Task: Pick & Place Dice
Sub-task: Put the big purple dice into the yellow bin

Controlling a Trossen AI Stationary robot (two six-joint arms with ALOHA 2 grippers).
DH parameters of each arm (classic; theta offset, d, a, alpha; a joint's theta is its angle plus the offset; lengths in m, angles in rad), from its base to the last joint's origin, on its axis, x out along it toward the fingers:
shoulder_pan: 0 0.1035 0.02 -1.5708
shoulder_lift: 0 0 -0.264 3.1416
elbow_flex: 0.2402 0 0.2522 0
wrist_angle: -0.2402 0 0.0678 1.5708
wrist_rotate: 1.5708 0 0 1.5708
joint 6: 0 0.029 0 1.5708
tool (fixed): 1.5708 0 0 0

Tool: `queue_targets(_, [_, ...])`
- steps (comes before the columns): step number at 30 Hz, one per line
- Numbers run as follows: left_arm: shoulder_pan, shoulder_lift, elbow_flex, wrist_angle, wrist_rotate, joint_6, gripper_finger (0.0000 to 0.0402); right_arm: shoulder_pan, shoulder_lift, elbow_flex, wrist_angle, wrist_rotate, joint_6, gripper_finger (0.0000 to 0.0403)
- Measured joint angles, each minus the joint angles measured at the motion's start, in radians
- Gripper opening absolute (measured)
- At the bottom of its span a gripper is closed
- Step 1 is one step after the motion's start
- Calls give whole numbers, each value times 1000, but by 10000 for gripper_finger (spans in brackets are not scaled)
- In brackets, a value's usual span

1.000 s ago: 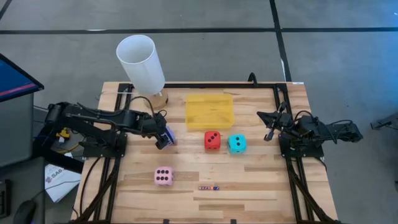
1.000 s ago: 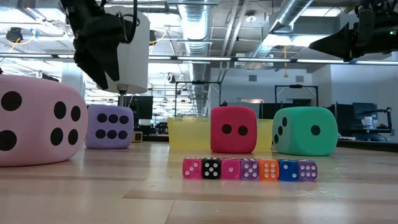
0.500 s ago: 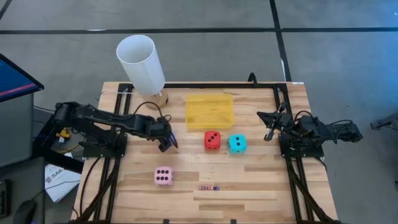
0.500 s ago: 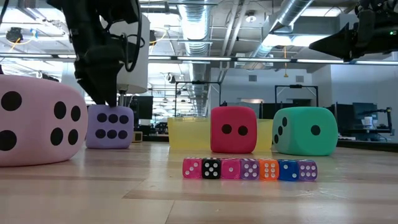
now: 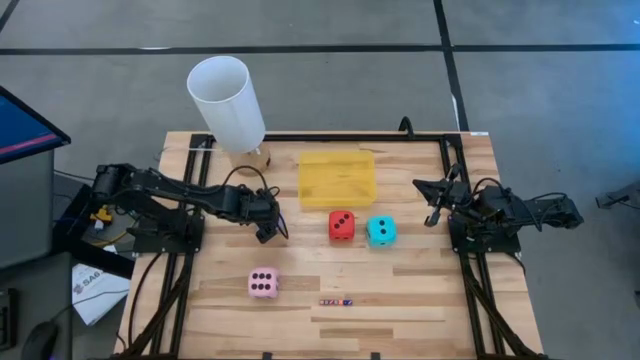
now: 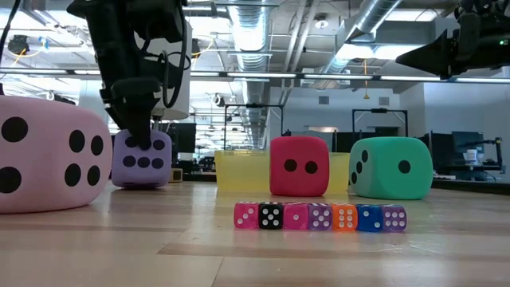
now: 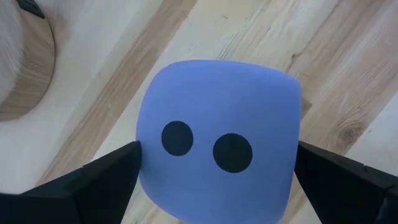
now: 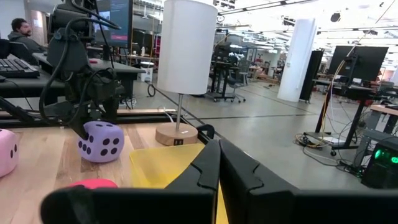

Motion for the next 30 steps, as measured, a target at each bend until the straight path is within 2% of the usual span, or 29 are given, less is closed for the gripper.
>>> queue_targets(12, [-1, 1, -12, 15, -10, -3, 396, 0, 0, 0, 0, 0, 0, 3])
queue_targets(17, [-2, -5, -82, 118, -51, -3, 396, 0, 0, 0, 0, 0, 0, 3])
queue_targets(22, [-18, -35, -100, 131, -95, -3, 397, 0, 0, 0, 0, 0, 0, 3])
queue_targets(26, [-19, -96, -106, 171, -81, -4, 391, 0, 0, -1, 0, 0, 0, 3])
queue_targets(30, [-21, -132, -106, 195, -40, -6, 365, 0, 0, -1, 0, 0, 0, 3])
